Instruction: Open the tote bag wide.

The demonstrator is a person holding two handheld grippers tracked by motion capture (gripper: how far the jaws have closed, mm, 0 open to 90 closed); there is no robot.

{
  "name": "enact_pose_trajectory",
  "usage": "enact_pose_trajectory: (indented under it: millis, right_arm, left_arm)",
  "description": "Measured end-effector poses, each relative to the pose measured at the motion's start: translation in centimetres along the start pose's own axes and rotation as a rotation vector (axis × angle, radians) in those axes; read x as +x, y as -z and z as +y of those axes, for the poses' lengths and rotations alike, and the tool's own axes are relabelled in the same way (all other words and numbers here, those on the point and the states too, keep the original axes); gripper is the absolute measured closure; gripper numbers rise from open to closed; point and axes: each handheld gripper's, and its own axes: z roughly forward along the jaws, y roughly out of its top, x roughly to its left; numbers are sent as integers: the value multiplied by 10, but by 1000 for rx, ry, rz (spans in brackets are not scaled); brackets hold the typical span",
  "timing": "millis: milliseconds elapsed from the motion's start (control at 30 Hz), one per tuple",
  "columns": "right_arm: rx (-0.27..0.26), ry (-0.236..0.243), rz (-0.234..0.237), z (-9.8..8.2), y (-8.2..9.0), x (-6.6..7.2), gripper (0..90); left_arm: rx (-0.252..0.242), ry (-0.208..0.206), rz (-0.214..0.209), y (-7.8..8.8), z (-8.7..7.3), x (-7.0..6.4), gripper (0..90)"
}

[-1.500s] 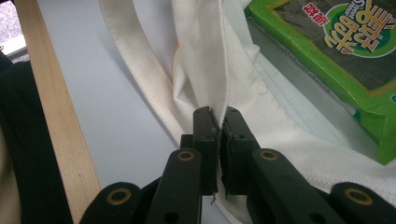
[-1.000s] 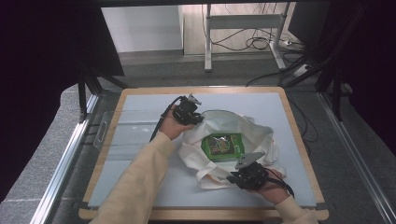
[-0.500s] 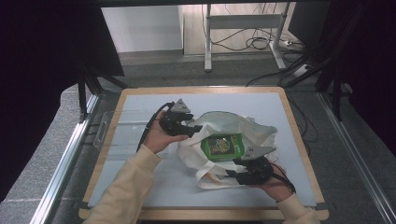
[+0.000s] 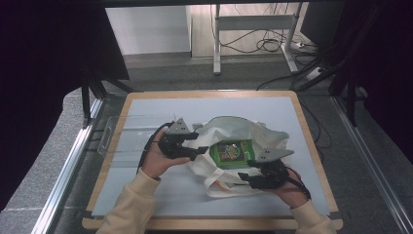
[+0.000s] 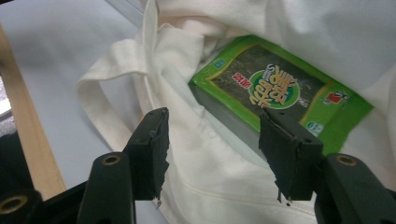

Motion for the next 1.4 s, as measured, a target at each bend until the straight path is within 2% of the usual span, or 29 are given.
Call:
enact_pose_trajectory:
  millis: [67,300,400,567,667,767,867,967,1200,1400]
  right_arm:
    - [-4,-4,-6,1,0,-2,425]
    - [-10,-6,-12,2,2,-5,424]
    - [-11,-12,-14,3,2,-7,424]
    - [-8,-12,-14,6,1,-10,484]
    - [-6,-17,-26,13,2,-14,613]
    - [-14,-35,-31,21,2,-20,746]
    - [-14,-49,-26,34,-4,-27,824]
    - [-7,-45,-28,48,-12,-30,856]
    - [9,-18,-5,75,-38,-33,879]
    - [35,11,26,90,-64,-33,884]
  left_arm:
    - [-5,10,-13,-1,-2,0,373]
    - [15,-13,-31,-7,-3,-6,377]
    - [15,-17,-39,-10,-3,-8,414]
    - [18,-15,-68,-19,-1,-8,680]
    - [41,-27,-74,-24,0,-9,803]
    - [59,-31,-80,-30,-1,-11,865]
    - [82,-38,-85,-35,-2,-13,885]
    - [99,-41,-93,-39,-3,-14,893]
    - [110,-39,-101,-38,-7,-13,897]
    - [116,-41,-107,-36,-8,-12,895]
